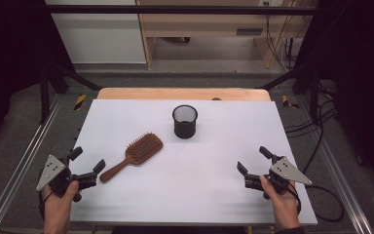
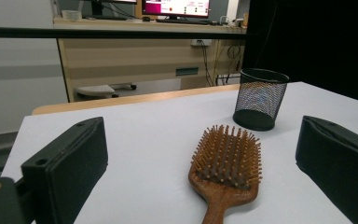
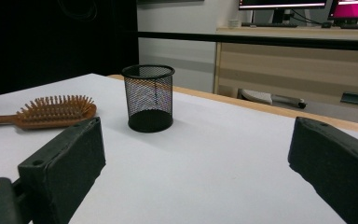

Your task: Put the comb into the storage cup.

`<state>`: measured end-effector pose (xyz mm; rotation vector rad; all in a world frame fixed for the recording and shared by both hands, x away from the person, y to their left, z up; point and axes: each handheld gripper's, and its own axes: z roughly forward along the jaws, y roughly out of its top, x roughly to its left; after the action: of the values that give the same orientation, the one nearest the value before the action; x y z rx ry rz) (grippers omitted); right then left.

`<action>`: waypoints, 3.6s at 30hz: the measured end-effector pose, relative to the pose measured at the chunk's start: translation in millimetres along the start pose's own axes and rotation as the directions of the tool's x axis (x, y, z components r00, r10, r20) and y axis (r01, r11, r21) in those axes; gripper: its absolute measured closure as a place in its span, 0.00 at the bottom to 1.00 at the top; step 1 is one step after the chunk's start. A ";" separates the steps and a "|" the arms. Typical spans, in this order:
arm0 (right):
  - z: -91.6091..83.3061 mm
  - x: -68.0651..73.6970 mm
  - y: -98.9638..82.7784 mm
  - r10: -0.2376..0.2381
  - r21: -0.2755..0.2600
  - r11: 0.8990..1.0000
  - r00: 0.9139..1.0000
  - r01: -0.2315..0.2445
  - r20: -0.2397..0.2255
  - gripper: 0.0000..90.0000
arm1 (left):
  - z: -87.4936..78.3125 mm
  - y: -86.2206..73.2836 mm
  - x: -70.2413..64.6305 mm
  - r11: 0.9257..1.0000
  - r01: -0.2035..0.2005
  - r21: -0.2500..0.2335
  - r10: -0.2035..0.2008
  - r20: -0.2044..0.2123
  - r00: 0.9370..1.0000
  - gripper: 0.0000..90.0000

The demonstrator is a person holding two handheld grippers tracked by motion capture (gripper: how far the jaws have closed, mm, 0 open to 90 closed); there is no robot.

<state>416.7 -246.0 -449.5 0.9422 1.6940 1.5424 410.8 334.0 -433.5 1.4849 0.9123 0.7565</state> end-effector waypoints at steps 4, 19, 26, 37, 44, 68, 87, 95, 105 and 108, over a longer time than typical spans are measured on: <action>0.4 1.0 0.0 -0.002 0.006 1.000 1.000 0.002 0.002 0.04 | -0.3 0.7 -0.8 1.000 -0.003 0.002 0.003 0.001 1.000 0.03; -3.3 -3.4 3.4 -0.041 -0.025 0.999 0.998 0.042 0.055 0.03 | 4.5 0.7 -12.1 0.999 -0.030 0.028 0.029 0.027 0.999 0.03; -9.9 -9.5 2.6 -0.010 0.004 1.000 0.985 0.009 0.171 0.02 | 5.6 0.9 -15.0 0.999 -0.025 0.035 0.025 0.019 1.000 0.03; 1.2 2.5 -0.2 -0.008 0.045 0.999 0.999 0.006 0.052 0.02 | 19.7 22.5 -19.1 0.989 -0.056 0.134 0.050 0.048 0.998 0.03; 1.0 2.5 -0.5 0.009 0.045 0.999 0.999 -0.011 0.043 0.03 | 37.3 38.1 -24.0 0.954 -0.109 0.279 0.086 0.095 0.992 0.04; 0.4 1.0 -0.3 0.015 0.045 0.999 0.999 -0.017 0.048 0.03 | 93.0 54.2 -19.4 0.803 -0.219 0.554 0.115 0.217 0.969 0.06; 0.2 -0.2 -0.7 0.021 0.043 0.999 0.998 -0.024 0.053 0.03 | 120.1 35.5 -15.4 0.711 -0.260 0.654 0.124 0.247 0.961 0.06; -0.3 -0.8 -0.5 0.025 0.042 0.999 0.998 -0.027 0.053 0.03 | 126.7 29.8 -14.2 0.691 -0.270 0.671 0.136 0.246 0.960 0.08; -0.8 -0.6 -0.2 0.027 0.044 0.999 0.998 -0.029 0.050 0.03 | 131.0 26.3 -13.0 0.665 -0.289 0.688 0.144 0.262 0.954 0.08; -0.2 -0.4 -0.5 0.023 0.045 0.999 0.999 -0.025 0.049 0.03 | 130.5 26.9 -12.7 0.664 -0.291 0.689 0.140 0.268 0.953 0.08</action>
<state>416.7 -246.4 -450.1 1.0190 1.6961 1.4903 520.9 258.9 -421.0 2.3696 0.9386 0.3983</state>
